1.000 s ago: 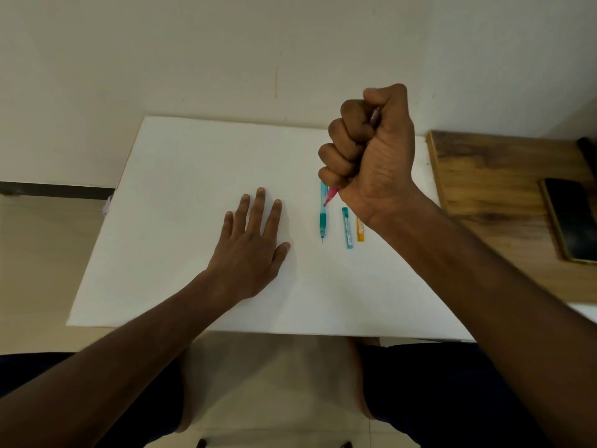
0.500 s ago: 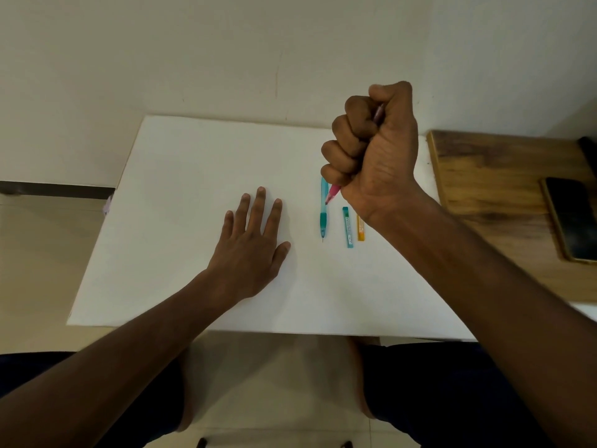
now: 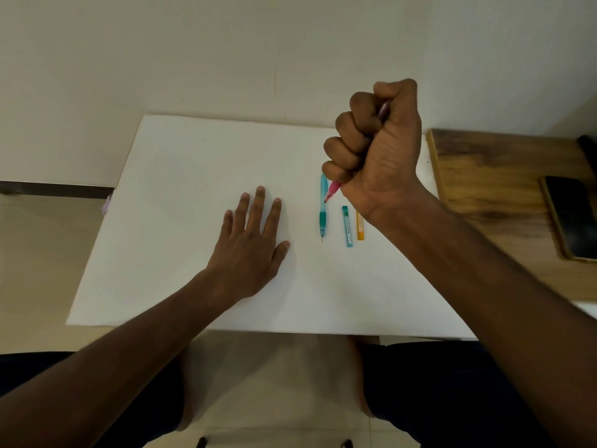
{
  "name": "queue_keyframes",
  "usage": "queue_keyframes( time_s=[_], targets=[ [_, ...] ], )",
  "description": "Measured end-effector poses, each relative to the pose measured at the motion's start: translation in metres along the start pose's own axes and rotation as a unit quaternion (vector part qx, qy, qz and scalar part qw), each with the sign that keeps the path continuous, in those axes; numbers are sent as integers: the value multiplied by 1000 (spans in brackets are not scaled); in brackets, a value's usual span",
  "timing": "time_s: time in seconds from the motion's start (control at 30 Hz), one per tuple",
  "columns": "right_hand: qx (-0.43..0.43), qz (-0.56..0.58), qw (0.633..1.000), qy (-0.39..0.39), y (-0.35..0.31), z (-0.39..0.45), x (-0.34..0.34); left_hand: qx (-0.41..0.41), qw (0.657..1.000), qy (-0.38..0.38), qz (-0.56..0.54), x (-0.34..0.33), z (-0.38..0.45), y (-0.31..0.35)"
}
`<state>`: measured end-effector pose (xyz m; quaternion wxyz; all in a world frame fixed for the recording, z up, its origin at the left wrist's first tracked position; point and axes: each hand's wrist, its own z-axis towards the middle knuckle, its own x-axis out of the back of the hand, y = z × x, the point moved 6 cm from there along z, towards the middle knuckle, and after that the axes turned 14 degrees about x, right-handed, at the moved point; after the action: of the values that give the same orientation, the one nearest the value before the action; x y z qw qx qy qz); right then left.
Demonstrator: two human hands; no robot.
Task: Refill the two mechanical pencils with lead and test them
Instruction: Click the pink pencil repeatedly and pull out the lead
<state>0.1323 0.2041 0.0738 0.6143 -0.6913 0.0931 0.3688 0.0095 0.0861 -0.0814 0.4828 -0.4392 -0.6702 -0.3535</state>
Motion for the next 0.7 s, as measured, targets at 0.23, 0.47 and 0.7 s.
queue_keyframes(
  time_s=[0.23,0.47,0.7],
  targets=[
    [-10,3,1000,-18,1,-1,-2,-1,1000,-3,1,0,-1,0],
    [-8,-4,1000,-20,2,-2,-3,4,1000,-8,2,2,-2,1],
    [0,-5,1000,-29,1,-3,-5,3,1000,-12,3,3,-3,2]
  ],
)
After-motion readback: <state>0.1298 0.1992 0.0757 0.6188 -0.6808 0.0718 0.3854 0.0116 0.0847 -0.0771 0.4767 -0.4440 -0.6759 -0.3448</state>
